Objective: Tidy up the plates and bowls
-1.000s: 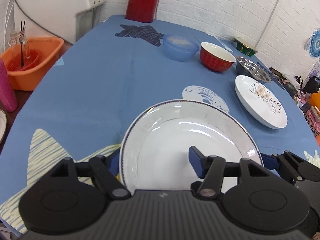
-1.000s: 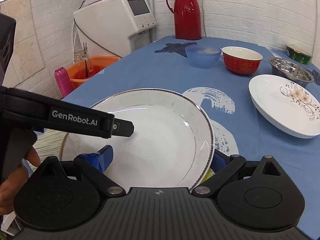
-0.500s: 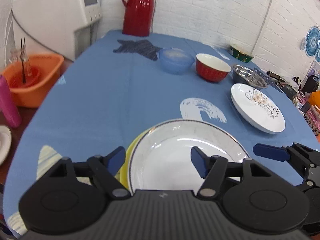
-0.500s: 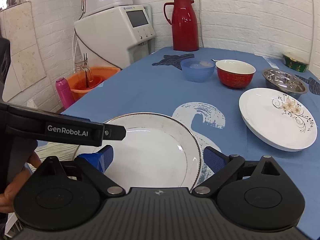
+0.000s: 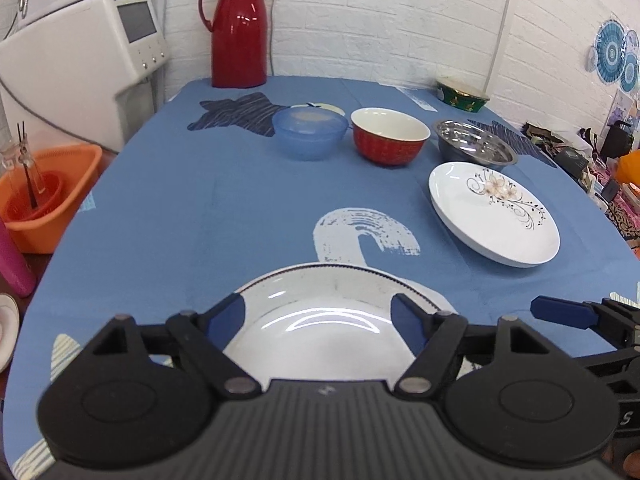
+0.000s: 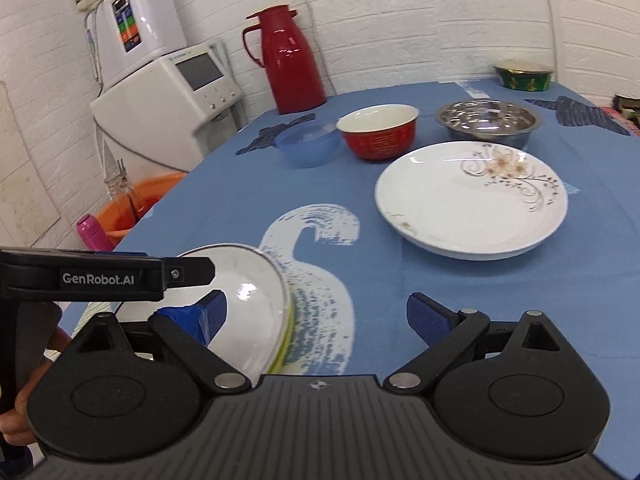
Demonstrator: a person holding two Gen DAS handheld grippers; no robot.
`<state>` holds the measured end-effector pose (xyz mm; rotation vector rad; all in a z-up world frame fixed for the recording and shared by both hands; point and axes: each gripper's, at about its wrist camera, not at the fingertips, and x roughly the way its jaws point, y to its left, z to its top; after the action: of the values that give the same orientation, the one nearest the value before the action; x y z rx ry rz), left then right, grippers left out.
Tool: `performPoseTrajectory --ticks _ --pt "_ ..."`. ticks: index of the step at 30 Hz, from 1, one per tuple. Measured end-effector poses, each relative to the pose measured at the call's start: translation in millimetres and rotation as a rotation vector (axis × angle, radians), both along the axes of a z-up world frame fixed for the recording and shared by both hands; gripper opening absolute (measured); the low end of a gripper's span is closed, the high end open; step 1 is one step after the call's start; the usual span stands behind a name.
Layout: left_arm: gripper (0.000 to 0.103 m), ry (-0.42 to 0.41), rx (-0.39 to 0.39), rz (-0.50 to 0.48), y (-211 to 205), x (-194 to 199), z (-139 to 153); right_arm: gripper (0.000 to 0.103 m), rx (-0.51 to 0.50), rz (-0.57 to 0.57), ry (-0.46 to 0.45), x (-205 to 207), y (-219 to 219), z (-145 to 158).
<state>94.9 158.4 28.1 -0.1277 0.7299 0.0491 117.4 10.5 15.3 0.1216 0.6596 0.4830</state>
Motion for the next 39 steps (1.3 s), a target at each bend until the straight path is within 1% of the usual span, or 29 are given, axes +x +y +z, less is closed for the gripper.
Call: performPoseTrajectory --ticks 5,10,15,19,25,29,35,37,39 --pt "0.074 0.024 0.003 -0.028 -20.2 16.2 -1.3 0.084 0.029 -0.115 0.027 8.6 -40.5 -6.9" --pt "0.074 0.053 0.027 -0.051 -38.3 33.1 -1.7 0.084 0.067 -0.183 0.046 19.4 -74.1 -11.8" --pt "0.074 0.066 0.058 -0.073 -52.3 51.6 0.9 0.084 0.084 -0.218 0.034 35.5 -95.1 -9.7" --pt "0.074 0.094 0.074 -0.094 -60.7 69.6 -0.5 0.084 0.092 -0.236 0.023 53.4 -107.7 -8.3" --pt "0.074 0.137 0.082 -0.132 -68.9 98.6 -3.9 0.085 0.065 -0.253 -0.006 83.1 -123.7 -3.7" --pt "0.074 0.161 0.054 -0.157 -72.4 123.4 -4.2 0.084 0.033 -0.255 -0.006 103.7 -129.0 -4.1" --pt "0.074 0.189 -0.06 -0.221 -77.7 169.7 -9.1 0.085 -0.012 -0.213 0.025 123.3 -122.7 -9.4" --pt "0.074 0.199 -0.069 -0.232 -80.6 182.5 -13.3 0.085 -0.029 -0.201 0.035 128.1 -119.7 -11.4" --pt "0.074 0.203 -0.063 -0.233 -82.8 193.3 -16.9 0.085 -0.042 -0.187 0.051 133.2 -116.0 -13.9"
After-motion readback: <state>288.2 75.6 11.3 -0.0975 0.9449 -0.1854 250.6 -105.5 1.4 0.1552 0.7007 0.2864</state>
